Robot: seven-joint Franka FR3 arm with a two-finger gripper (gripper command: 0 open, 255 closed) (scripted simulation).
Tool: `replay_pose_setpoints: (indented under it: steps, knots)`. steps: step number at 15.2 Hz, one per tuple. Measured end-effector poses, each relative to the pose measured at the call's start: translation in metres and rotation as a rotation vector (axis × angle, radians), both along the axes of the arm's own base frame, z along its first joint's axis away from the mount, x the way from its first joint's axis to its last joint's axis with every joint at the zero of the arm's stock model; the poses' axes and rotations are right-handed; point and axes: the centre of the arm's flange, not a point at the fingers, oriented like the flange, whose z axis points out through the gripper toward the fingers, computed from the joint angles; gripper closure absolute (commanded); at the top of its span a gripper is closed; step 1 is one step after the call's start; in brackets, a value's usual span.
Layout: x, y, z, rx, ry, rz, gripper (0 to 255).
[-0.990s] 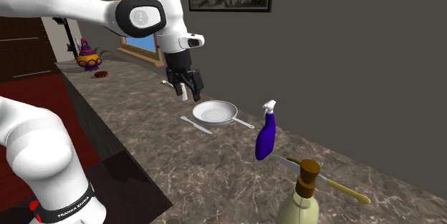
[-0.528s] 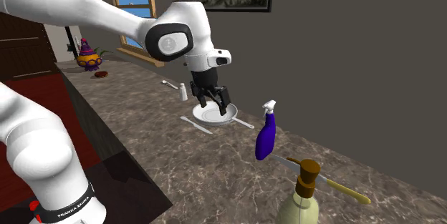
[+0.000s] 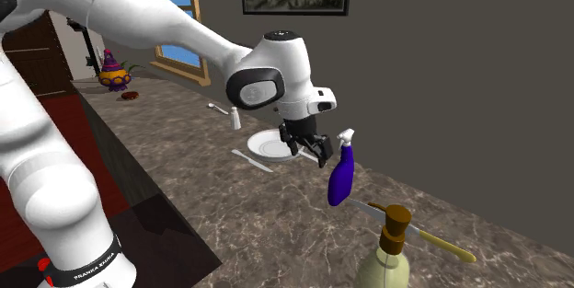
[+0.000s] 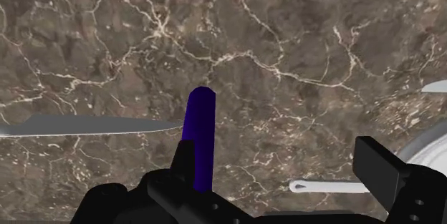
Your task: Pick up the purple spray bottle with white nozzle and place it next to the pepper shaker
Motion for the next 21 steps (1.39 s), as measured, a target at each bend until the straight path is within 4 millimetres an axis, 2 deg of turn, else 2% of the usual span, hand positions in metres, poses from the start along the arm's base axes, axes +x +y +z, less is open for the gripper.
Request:
replay_pose_setpoints:
  steps: [3,6,13,19,20,21]
  knots:
    - [0.014,-0.030,-0.020,0.011,-0.032,0.001,0]
    - [0.029,-0.051,-0.037,0.020,-0.059,0.001,0]
    - [0.046,-0.056,-0.070,0.022,-0.066,0.003,0]
    - [0.047,-0.056,-0.075,0.022,-0.067,0.002,0]
    - [0.047,-0.056,-0.075,0.022,-0.067,0.002,255]
    - [0.047,-0.056,-0.075,0.022,-0.067,0.002,255]
